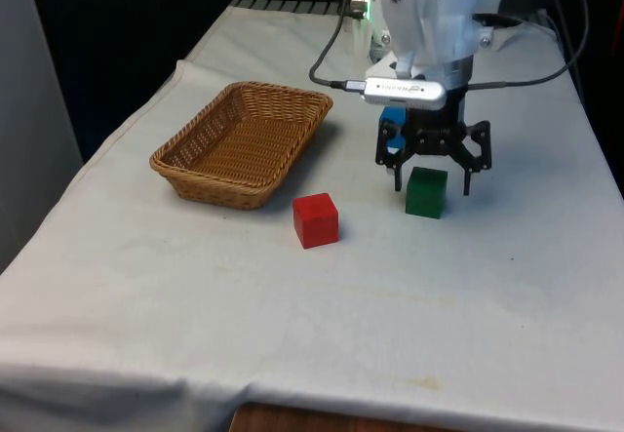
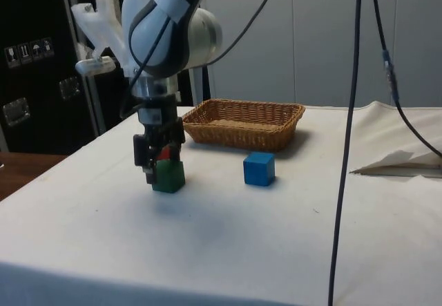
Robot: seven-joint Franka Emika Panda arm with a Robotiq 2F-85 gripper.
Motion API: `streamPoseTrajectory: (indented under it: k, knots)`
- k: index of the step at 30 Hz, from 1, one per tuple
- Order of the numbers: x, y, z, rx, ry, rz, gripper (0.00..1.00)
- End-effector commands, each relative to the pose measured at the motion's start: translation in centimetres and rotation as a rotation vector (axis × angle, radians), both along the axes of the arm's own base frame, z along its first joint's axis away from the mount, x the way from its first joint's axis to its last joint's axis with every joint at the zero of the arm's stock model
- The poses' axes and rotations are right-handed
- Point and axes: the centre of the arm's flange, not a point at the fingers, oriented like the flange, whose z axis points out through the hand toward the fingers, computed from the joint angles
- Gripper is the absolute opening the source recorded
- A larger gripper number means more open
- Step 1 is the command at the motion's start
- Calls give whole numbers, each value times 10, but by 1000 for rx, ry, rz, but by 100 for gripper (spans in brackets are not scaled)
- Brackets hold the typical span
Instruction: Pick up exactly two blocks and place them into the basket.
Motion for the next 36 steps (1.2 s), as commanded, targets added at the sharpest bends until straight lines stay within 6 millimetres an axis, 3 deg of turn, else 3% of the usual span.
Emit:
streamPoseTrajectory:
  k: [1, 8, 9, 10, 15, 16, 17, 26, 36]
  knots:
    - [1, 1, -2, 9, -7, -1, 100]
    - [1, 2, -4, 5, -5, 1, 97]
    - [1, 2, -5, 5, -5, 1, 90]
    - [1, 2, -5, 5, -5, 1, 74]
    - [0, 0, -4, -3, 4, 1, 19]
    - [0, 2, -6, 5, -3, 1, 19]
    - [0, 2, -6, 5, -3, 1, 0]
    - [0, 1, -5, 4, -3, 0, 0]
    - [-5, -2, 33, 12, -2, 4, 0]
